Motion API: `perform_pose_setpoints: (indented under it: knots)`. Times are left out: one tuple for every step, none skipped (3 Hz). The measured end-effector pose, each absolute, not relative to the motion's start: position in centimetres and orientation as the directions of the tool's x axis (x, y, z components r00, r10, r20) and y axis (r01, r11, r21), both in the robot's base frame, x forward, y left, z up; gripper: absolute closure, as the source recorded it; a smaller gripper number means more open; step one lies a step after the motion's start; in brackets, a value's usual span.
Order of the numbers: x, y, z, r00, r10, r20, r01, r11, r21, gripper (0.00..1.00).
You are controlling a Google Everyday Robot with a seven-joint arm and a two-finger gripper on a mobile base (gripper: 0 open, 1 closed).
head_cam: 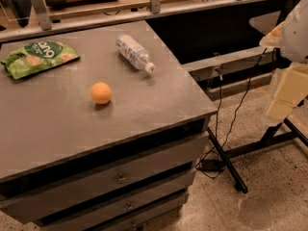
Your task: Move blue plastic bottle near green rice chip bag
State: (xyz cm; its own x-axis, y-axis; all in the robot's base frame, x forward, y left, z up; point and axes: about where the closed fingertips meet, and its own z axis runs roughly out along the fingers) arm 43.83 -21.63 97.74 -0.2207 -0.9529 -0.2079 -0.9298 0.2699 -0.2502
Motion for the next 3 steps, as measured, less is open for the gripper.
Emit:
perform_pose_setpoints:
  knots:
    - [44.0, -21.5, 97.8, -0.224, -0.948, -0.225, -0.927, 0.278, -0.250, 0.00]
    - [44.5, -21.0, 98.0, -0.239, -0.922, -0.306, -0.915, 0.319, -0.247, 0.00]
    - [46.0, -19.6, 96.3, -0.318, -0.823, -0.471, -0.881, 0.440, -0.174, 0.00]
